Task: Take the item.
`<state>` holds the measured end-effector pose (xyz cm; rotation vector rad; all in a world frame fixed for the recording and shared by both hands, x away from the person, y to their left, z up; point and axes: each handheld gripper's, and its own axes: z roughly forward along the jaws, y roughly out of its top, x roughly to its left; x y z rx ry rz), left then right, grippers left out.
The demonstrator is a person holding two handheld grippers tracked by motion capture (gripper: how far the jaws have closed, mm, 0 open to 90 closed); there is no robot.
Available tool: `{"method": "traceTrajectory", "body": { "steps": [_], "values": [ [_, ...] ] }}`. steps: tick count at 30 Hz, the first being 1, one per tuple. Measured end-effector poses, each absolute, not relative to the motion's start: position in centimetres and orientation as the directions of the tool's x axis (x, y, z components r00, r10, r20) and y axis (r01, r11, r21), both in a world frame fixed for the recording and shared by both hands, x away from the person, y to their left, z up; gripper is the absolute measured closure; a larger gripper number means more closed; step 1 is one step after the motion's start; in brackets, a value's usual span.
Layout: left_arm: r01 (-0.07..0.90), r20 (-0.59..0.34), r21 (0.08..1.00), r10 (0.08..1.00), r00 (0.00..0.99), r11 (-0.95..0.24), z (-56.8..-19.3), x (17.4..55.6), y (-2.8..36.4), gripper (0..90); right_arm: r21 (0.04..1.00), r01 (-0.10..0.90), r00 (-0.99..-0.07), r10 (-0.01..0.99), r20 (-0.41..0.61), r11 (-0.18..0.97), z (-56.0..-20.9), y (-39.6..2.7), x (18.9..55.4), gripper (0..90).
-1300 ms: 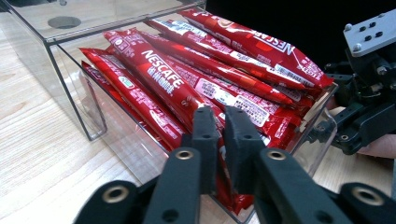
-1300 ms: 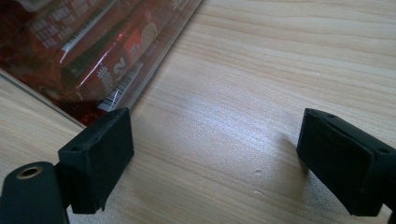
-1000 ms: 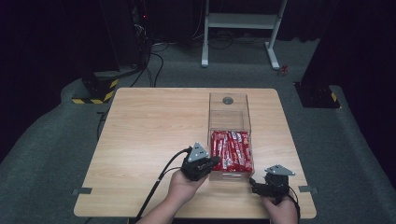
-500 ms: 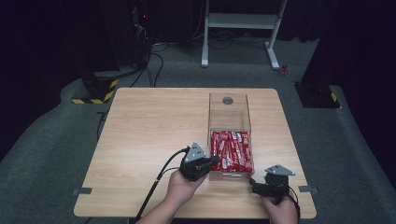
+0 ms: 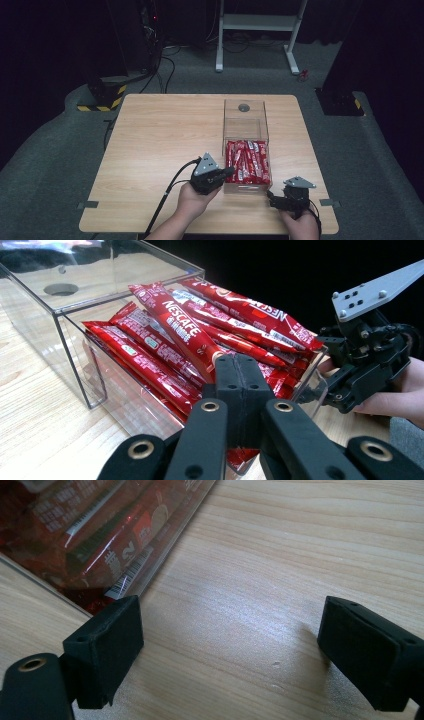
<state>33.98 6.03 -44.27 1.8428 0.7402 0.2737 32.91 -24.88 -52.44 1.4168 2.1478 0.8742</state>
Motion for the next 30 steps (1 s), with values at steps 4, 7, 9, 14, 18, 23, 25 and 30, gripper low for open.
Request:
{"method": "traceTrajectory", "body": {
  "steps": [4, 7, 9, 14, 18, 23, 25, 30],
  "values": [
    [0.352, -0.153, 0.908, 0.603, 0.783, -0.226, -44.1, 33.8, 6.3, 90.0, 0.701, 0.655, -0.392, 0.92, -0.005, 0.283, -52.4, -24.9, 32.9, 10.9],
    [0.348, -0.15, 0.909, 0.601, 0.785, -0.227, -44.1, 33.7, 6.5, 90.0, 0.701, 0.655, -0.392, 0.92, -0.005, 0.283, -52.4, -24.9, 32.9, 10.9],
    [0.347, -0.15, 0.91, 0.601, 0.785, -0.226, -44.0, 33.7, 6.6, 90.0, 0.701, 0.655, -0.392, 0.92, -0.005, 0.283, -52.4, -24.9, 32.9, 10.9],
    [0.34, -0.149, 0.914, 0.597, 0.788, -0.221, -43.8, 33.6, 7.0, 90.0, 0.701, 0.655, -0.392, 0.92, -0.005, 0.283, -52.4, -24.9, 32.9, 10.9],
    [0.33, -0.141, 0.917, 0.591, 0.794, -0.225, -43.8, 33.5, 7.6, 90.0, 0.701, 0.655, -0.392, 0.92, -0.005, 0.283, -52.4, -24.9, 32.9, 10.9],
    [0.324, -0.148, 0.923, 0.585, 0.797, -0.208, -43.6, 33.4, 8.6, 90.0, 0.701, 0.655, -0.392, 0.92, -0.007, 0.284, -52.4, -24.9, 32.9, 11.0],
    [0.326, -0.15, 0.922, 0.586, 0.797, -0.208, -43.6, 33.4, 8.7, 90.0, 0.701, 0.654, -0.392, 0.92, -0.007, 0.284, -52.4, -24.9, 32.9, 11.0],
    [0.314, -0.136, 0.924, 0.579, 0.804, -0.218, -43.4, 33.3, 9.3, 90.0, 0.7, 0.655, -0.391, 0.92, -0.008, 0.284, -52.4, -24.9, 32.9, 11.1]
  ]
}}
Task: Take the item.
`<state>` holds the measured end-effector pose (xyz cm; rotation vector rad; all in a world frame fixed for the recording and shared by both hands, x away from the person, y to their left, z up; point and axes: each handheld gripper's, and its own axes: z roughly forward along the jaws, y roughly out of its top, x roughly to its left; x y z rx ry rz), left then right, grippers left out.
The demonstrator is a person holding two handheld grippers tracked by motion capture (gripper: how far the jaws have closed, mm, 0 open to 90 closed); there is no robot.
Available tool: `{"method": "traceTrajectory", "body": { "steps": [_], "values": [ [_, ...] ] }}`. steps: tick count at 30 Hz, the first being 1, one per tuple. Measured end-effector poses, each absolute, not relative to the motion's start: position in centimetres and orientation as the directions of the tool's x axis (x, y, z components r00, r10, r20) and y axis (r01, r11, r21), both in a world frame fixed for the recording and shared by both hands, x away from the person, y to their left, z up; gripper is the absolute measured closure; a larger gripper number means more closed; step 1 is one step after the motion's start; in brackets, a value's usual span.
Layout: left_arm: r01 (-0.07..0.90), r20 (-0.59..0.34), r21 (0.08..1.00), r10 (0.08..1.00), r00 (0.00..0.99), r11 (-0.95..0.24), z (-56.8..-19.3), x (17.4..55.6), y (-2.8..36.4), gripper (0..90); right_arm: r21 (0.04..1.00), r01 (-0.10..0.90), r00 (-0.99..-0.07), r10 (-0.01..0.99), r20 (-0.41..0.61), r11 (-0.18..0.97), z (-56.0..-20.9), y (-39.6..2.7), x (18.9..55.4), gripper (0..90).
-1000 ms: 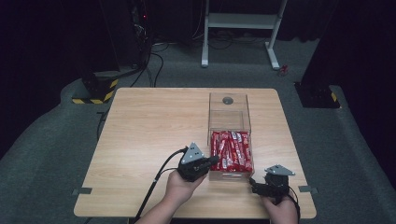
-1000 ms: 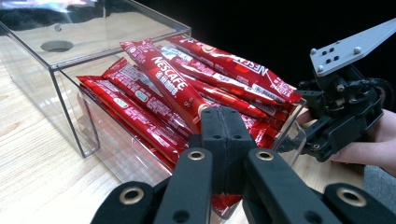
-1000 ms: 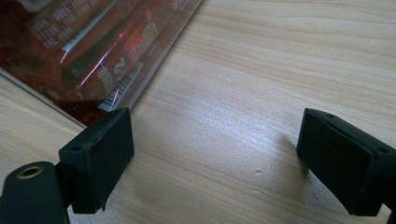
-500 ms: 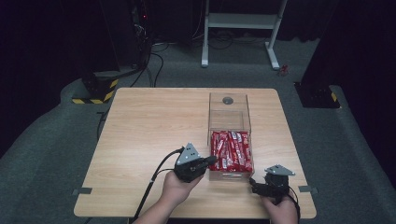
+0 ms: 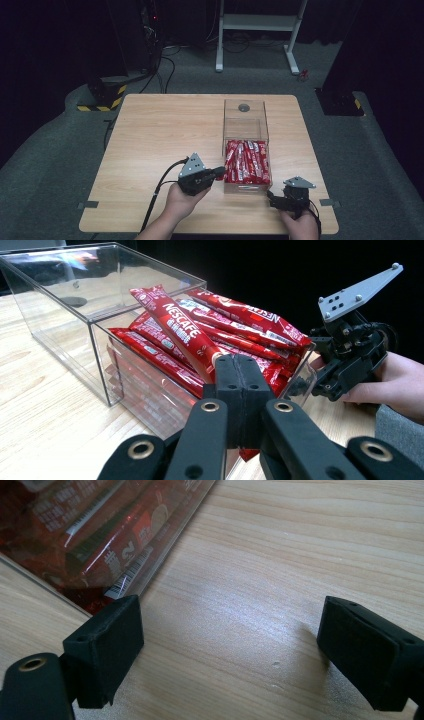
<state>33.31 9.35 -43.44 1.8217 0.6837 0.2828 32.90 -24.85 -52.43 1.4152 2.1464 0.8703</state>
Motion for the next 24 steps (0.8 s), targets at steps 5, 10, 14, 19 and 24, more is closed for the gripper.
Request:
{"method": "traceTrajectory", "body": {
  "steps": [5, 10, 14, 19, 24],
  "values": [
    [0.302, -0.124, 0.928, 0.585, 0.801, -0.216, -43.4, 33.4, 9.8, 90.0, 0.7, 0.655, -0.388, 0.922, -0.009, 0.283, -52.4, -24.8, 32.9, 11.4],
    [0.296, -0.114, 0.928, 0.587, 0.802, -0.224, -43.3, 33.5, 10.5, 90.0, 0.7, 0.657, -0.385, 0.923, -0.007, 0.279, -52.4, -24.8, 32.9, 11.6],
    [0.302, -0.127, 0.932, 0.6, 0.79, -0.201, -43.2, 33.5, 11.5, 90.0, 0.701, 0.657, -0.385, 0.923, -0.007, 0.28, -52.4, -24.8, 32.9, 11.6],
    [0.309, -0.138, 0.933, 0.61, 0.78, -0.185, -43.3, 33.5, 12.1, 90.0, 0.703, 0.654, -0.391, 0.92, -0.002, 0.28, -52.4, -24.9, 32.9, 11.6],
    [0.301, -0.127, 0.937, 0.627, 0.768, -0.179, -43.2, 33.5, 13.0, 90.0, 0.702, 0.655, -0.389, 0.921, -0.006, 0.281, -52.4, -24.8, 32.9, 11.6]
  ]
}}
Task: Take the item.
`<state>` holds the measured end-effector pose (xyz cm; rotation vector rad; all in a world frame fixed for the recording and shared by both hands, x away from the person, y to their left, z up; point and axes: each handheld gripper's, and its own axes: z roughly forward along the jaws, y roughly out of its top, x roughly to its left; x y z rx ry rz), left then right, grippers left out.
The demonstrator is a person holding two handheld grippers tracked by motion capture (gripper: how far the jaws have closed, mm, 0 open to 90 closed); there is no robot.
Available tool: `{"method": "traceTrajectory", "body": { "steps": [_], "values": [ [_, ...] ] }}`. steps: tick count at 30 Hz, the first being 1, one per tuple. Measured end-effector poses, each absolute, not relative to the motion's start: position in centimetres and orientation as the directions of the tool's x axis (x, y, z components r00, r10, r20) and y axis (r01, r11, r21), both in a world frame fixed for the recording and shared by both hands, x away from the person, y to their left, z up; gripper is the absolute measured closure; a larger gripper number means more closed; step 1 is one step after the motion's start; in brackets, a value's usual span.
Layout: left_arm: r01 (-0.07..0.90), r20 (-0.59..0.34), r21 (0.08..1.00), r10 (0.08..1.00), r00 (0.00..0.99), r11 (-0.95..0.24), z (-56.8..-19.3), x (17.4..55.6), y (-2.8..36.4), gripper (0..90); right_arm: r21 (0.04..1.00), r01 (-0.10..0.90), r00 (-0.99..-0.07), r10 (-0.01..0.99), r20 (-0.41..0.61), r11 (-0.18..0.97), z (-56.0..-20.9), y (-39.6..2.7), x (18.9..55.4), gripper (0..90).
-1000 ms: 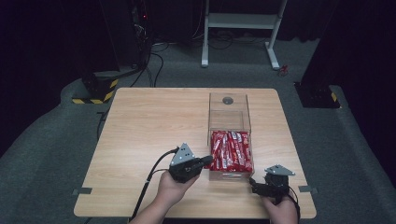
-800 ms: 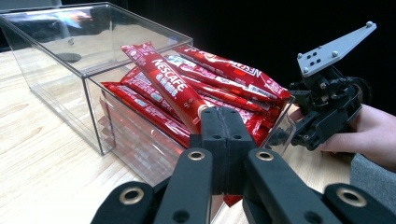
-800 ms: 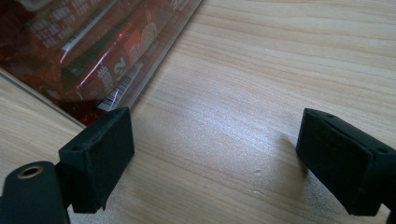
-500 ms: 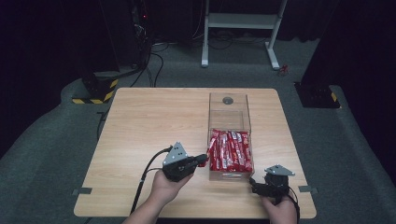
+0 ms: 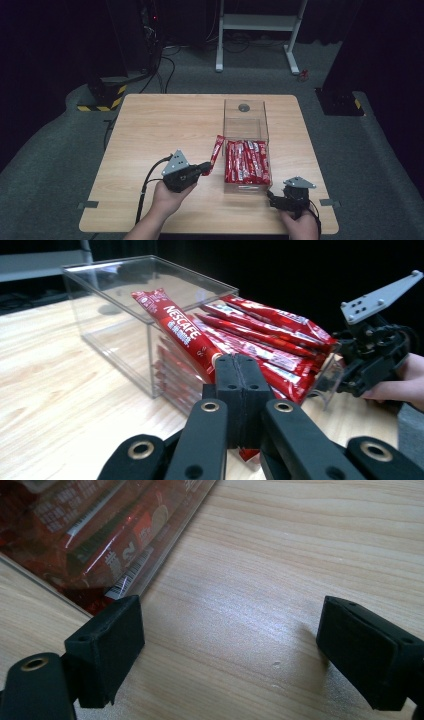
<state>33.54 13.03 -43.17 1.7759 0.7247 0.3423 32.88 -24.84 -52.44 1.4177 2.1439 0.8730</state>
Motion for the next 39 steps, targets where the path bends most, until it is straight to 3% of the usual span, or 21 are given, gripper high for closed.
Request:
{"method": "traceTrajectory", "body": {
  "steps": [25, 39],
  "values": [
    [0.304, -0.033, 0.927, 0.758, 0.651, -0.221, -44.4, 35.8, 19.4, 90.0, 0.702, 0.655, -0.389, 0.921, -0.005, 0.281, -52.4, -24.8, 32.9, 12.0],
    [0.387, -0.073, 0.902, 0.815, 0.575, -0.192, -46.6, 37.3, 21.8, 90.0, 0.702, 0.655, -0.389, 0.921, -0.006, 0.281, -52.4, -24.8, 32.8, 12.2]
  ]
}}
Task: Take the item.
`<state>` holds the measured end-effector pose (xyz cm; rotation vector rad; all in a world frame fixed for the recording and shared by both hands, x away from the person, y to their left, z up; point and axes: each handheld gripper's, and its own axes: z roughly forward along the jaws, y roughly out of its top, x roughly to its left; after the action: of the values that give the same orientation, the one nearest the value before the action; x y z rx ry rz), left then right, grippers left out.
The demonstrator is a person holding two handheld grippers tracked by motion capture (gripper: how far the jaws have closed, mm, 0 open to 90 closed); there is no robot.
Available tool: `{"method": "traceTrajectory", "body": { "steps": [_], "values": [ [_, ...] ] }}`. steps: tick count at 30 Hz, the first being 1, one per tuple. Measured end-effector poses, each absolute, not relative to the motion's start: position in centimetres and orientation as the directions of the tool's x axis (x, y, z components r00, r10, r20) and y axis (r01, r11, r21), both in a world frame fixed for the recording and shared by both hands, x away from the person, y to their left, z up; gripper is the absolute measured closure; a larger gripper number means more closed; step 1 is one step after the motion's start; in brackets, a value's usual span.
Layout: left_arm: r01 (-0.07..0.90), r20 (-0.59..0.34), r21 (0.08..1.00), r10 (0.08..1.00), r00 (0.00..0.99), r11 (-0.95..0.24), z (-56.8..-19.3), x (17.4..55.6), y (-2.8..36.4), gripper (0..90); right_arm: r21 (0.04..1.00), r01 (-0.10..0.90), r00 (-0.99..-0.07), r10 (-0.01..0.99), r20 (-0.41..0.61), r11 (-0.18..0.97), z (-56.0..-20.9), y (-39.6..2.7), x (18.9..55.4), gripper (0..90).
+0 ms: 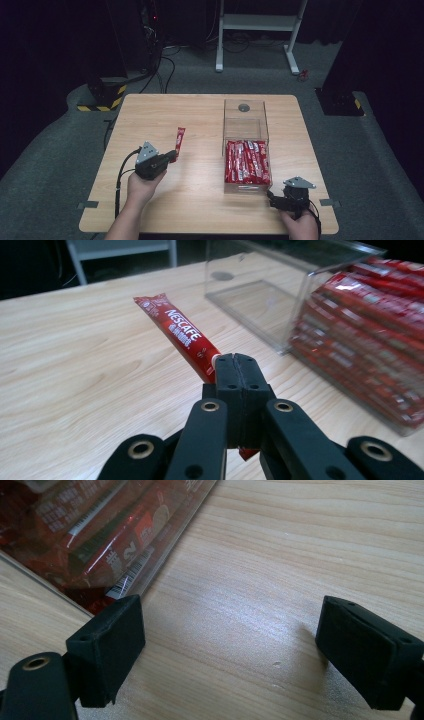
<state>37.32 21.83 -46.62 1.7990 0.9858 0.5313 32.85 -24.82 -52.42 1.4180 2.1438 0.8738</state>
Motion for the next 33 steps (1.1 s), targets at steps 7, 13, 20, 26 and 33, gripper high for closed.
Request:
{"method": "traceTrajectory", "body": {
  "steps": [7, 13, 20, 26, 33],
  "values": [
    [0.424, -0.151, 0.901, 0.852, 0.502, -0.09, -48.0, 37.9, 21.5, 90.0, 0.702, 0.655, -0.389, 0.921, -0.005, 0.281, -52.4, -24.8, 32.8, 12.2],
    [0.448, -0.058, 0.867, 0.849, 0.525, -0.219, -48.7, 38.3, 22.3, 89.9, 0.702, 0.655, -0.389, 0.921, -0.005, 0.281, -52.4, -24.8, 32.8, 12.2],
    [0.479, -0.064, 0.848, 0.855, 0.515, -0.225, -49.7, 38.8, 22.2, 89.9, 0.702, 0.655, -0.389, 0.921, -0.006, 0.281, -52.4, -24.8, 32.8, 12.2],
    [0.499, -0.058, 0.832, 0.858, 0.51, -0.24, -50.4, 39.2, 21.9, 89.8, 0.702, 0.654, -0.389, 0.921, -0.007, 0.282, -52.4, -24.8, 32.8, 12.3],
    [0.524, -0.058, 0.813, 0.86, 0.507, -0.254, -51.0, 39.5, 21.5, 89.6, 0.702, 0.654, -0.389, 0.921, -0.008, 0.282, -52.4, -24.8, 32.8, 12.3]
  ]
}}
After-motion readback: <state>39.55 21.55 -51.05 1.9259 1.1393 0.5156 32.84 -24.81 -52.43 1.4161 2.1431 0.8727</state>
